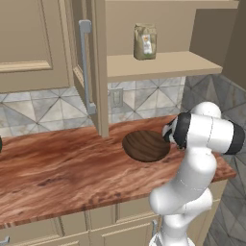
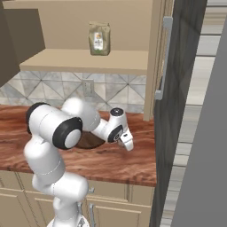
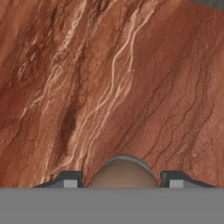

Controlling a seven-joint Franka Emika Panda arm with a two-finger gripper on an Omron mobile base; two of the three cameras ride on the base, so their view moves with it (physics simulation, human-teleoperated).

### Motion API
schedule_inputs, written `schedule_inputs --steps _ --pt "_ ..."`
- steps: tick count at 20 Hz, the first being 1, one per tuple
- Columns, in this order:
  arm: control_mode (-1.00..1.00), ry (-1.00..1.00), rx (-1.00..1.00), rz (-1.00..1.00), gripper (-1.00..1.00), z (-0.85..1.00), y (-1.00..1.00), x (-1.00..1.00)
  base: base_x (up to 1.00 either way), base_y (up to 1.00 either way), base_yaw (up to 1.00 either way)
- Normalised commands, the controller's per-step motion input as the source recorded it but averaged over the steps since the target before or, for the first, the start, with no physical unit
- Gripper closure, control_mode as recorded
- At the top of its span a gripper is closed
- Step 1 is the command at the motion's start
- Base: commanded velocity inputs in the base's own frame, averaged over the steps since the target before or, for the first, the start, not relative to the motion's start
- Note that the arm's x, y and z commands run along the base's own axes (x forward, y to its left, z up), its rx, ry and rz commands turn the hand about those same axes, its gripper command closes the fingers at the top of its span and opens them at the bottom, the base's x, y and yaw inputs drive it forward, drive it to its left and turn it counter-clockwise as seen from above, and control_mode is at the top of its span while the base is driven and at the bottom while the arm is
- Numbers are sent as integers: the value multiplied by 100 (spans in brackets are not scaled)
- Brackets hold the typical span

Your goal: Pick the egg and butter from the fridge and place them by the bowl for mixing.

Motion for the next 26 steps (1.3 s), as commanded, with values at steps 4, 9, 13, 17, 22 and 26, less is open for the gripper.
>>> schedule_inputs --steps 4,9,13,17,22,26 --pt "-100 0 5 -7 100 -19 -5 23 0 0 0" --pt "-100 0 5 -4 -100 -22 -5 5 0 0 0" --pt "-100 0 5 -3 -100 -14 -7 0 0 0 0" --pt "-100 0 3 -4 -100 -9 -2 -1 0 0 0" --pt "-100 0 0 -7 -100 -10 3 -3 0 0 0" --pt "-100 0 0 -6 -100 -1 2 -3 0 0 0"
